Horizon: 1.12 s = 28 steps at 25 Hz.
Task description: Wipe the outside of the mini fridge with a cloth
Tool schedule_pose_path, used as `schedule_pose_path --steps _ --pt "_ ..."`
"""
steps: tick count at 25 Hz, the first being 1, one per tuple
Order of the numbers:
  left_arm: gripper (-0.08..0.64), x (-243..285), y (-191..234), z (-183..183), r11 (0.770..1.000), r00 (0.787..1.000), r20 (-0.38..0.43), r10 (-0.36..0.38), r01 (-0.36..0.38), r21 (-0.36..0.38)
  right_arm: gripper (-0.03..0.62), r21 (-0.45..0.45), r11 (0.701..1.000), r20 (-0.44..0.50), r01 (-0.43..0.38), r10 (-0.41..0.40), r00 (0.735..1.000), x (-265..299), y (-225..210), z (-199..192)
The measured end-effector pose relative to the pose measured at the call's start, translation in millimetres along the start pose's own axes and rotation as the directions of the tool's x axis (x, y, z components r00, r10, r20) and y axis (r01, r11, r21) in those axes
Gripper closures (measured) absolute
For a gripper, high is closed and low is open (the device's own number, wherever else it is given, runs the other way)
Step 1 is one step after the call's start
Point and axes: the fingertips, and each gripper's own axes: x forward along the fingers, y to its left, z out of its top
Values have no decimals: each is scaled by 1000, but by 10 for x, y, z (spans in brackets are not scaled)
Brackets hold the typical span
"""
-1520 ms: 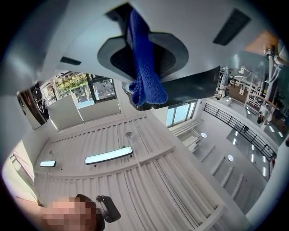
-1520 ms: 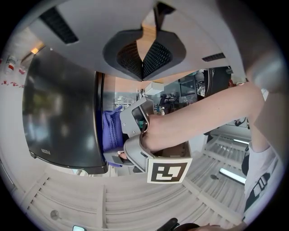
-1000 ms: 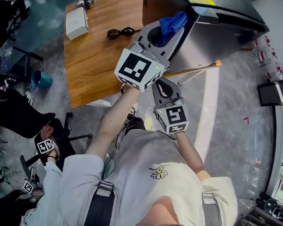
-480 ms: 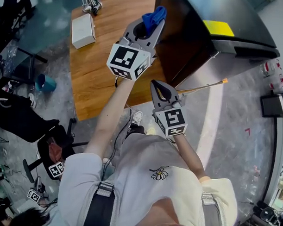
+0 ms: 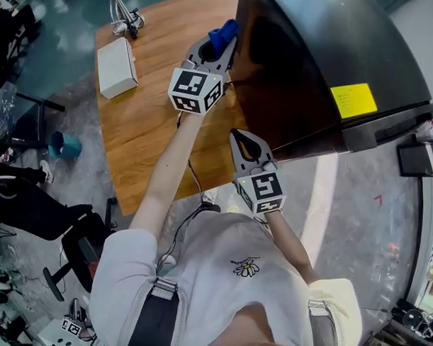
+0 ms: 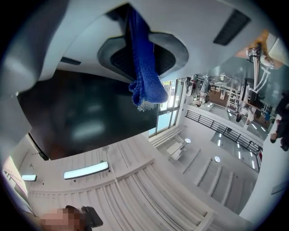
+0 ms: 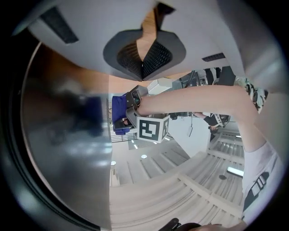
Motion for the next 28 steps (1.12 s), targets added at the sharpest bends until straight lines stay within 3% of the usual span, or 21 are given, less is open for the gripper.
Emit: schedule_pose_path --steps 7,12,28 --pt "495 365 350 -467 998 997 -74 32 -36 -51 580 5 1000 -17 27 -27 999 222 -191 15" --pt "495 497 446 -583 997 996 -85 32 -37 -62 580 2 999 -30 36 -36 999 251 -247 -1" --pt "495 216 -43 -583 997 997 -81 -21 14 -75 580 5 1000 -14 -14 14 1000 175 50 -4"
